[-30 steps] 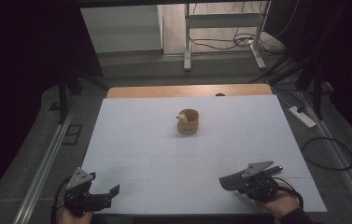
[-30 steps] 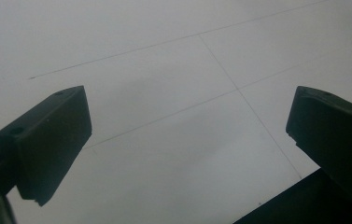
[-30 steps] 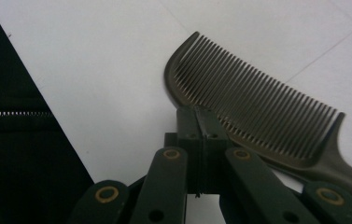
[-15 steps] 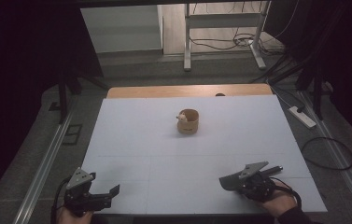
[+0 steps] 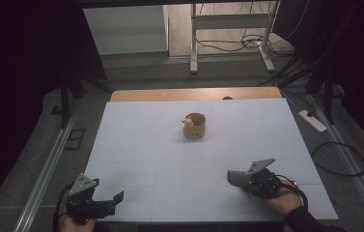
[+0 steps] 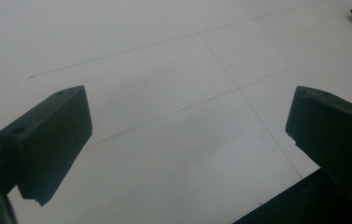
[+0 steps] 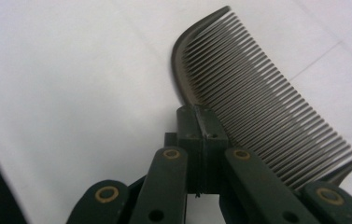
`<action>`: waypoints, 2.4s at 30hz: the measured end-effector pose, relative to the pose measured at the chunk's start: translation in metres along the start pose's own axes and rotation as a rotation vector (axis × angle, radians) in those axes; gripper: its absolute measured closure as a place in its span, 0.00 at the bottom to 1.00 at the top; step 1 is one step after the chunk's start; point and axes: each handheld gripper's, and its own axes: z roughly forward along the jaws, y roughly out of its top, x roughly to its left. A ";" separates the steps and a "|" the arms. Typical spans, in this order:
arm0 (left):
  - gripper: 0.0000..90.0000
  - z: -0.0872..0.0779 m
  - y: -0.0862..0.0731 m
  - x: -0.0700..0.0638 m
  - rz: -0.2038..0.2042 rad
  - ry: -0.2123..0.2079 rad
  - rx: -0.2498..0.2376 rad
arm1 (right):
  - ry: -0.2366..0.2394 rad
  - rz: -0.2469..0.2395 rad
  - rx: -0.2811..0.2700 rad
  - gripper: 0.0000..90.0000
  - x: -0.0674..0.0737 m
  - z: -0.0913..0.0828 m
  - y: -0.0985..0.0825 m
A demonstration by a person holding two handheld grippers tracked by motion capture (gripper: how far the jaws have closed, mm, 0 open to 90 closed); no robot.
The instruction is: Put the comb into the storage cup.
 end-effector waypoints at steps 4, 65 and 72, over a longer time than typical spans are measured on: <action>0.01 0.000 0.000 0.000 0.000 0.000 0.000 | -0.018 0.005 -0.010 1.00 -0.008 0.004 0.005; 0.01 0.000 0.000 0.001 -0.008 -0.005 -0.004 | -0.144 0.161 -0.069 0.14 -0.009 -0.045 -0.015; 0.01 0.000 0.000 0.001 -0.009 -0.006 -0.003 | -0.155 0.184 -0.065 0.05 -0.011 -0.049 -0.023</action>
